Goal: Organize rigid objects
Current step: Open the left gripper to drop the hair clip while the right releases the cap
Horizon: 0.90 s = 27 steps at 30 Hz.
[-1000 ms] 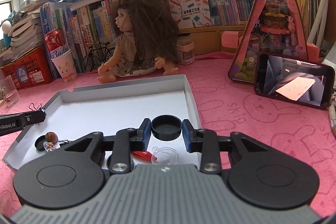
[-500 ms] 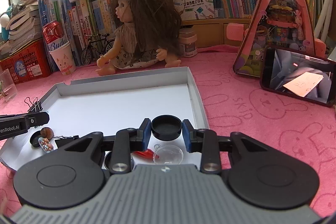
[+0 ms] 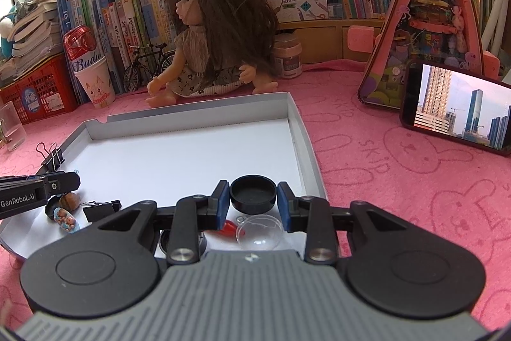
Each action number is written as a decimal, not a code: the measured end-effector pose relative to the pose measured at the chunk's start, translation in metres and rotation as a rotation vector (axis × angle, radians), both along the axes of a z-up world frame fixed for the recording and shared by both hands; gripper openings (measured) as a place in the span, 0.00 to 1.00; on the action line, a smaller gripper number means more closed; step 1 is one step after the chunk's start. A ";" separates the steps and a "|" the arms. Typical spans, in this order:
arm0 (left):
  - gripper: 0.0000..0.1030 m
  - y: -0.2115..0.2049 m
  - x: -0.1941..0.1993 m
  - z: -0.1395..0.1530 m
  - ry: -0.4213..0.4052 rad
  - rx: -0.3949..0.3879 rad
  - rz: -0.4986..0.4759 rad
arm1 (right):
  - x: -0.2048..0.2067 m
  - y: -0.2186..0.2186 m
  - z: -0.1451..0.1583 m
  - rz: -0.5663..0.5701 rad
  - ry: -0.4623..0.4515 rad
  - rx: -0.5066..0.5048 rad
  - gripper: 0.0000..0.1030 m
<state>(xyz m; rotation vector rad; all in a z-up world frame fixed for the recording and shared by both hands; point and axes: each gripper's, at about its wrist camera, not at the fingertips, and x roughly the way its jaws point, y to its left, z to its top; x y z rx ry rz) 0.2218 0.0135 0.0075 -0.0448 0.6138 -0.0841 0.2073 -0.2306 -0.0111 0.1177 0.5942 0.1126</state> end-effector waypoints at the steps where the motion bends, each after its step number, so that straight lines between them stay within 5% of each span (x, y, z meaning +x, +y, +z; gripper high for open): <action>1: 0.16 0.000 -0.001 0.000 -0.003 -0.003 0.000 | 0.000 0.000 0.000 0.000 0.000 0.000 0.37; 12: 0.42 -0.005 -0.021 0.017 -0.068 -0.005 -0.019 | -0.012 0.003 0.009 -0.012 -0.041 -0.023 0.59; 27: 0.52 -0.019 -0.071 0.034 -0.097 -0.024 -0.095 | -0.052 0.005 0.031 0.032 -0.117 -0.025 0.80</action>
